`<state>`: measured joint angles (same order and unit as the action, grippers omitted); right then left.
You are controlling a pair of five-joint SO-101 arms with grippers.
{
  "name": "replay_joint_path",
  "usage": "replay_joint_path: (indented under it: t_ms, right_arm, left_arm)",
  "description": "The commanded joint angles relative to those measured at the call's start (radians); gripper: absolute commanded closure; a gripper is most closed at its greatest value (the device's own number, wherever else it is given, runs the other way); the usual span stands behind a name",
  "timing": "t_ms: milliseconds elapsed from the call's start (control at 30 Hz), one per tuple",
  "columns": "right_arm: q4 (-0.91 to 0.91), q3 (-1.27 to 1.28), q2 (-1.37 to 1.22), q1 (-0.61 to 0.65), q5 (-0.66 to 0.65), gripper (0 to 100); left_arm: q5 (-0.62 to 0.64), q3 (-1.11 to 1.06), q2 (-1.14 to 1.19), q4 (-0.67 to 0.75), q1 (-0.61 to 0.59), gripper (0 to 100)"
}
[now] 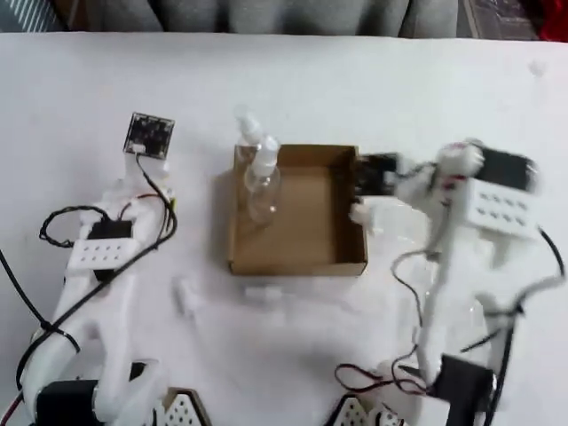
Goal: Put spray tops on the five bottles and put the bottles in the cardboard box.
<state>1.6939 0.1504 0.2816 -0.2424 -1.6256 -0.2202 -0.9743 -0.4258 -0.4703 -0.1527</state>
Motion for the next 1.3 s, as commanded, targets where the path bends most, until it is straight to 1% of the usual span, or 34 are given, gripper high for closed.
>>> replay_joint_path:
  t_ms: [0, 67, 133, 200, 267, 367, 500, 533, 600, 767, 833, 900, 1033, 1200, 1267]
  right_arm:
    - [-0.071, 0.118, 0.128, -0.280, 0.195, 98.1]
    - [-0.176, 0.170, 0.133, -0.415, 0.336, 98.2]
    - [-0.297, 0.219, 0.130, -0.539, 0.430, 98.2]
    - [-0.426, 0.278, 0.113, -0.641, 0.454, 98.2]
    - [-0.532, 0.331, 0.070, -0.711, 0.454, 98.1]
    - [-0.636, 0.362, -0.031, -0.774, 0.451, 98.1]
    - [-0.713, 0.361, -0.183, -0.789, 0.451, 97.8]
    - [-0.722, 0.361, -0.214, -0.789, 0.451, 96.7]
    - [-0.736, 0.361, -0.260, -0.786, 0.451, 91.3]
    - [-0.728, 0.361, -0.275, -0.771, 0.457, 73.4]
    - [-0.713, 0.354, -0.249, -0.760, 0.457, 70.4]
    - [-0.650, 0.333, -0.206, -0.760, 0.459, 70.4]
    - [-0.467, 0.272, -0.102, -0.757, 0.459, 71.9]
    - [-0.303, 0.259, 0.012, -0.733, 0.459, 87.5]
    - [-0.242, 0.261, 0.038, -0.714, 0.460, 91.8]
  left_arm:
    - [-0.009, 0.060, -0.001, 0.031, 0.013, 98]
    - [-0.009, 0.060, -0.001, 0.028, 0.015, 98]
    - [-0.009, 0.060, -0.001, 0.026, 0.015, 98]
    - [-0.009, 0.060, -0.001, 0.026, 0.015, 98]
    - [-0.009, 0.060, -0.001, 0.025, 0.015, 98]
    - [-0.009, 0.058, -0.001, 0.025, 0.015, 98]
    - [-0.009, 0.058, -0.002, 0.025, 0.015, 98]
    - [-0.009, 0.058, -0.002, 0.023, 0.015, 98]
    - [-0.009, 0.060, -0.002, 0.015, 0.015, 98]
    - [-0.009, 0.061, -0.002, 0.011, 0.015, 98]
    - [-0.009, 0.061, -0.002, 0.011, 0.015, 98]
    - [-0.009, 0.063, -0.002, 0.011, 0.015, 98]
    - [-0.009, 0.063, -0.002, 0.012, 0.015, 98]
    - [-0.009, 0.063, -0.002, 0.012, 0.015, 98]
    - [-0.009, 0.063, -0.002, 0.012, 0.015, 98]
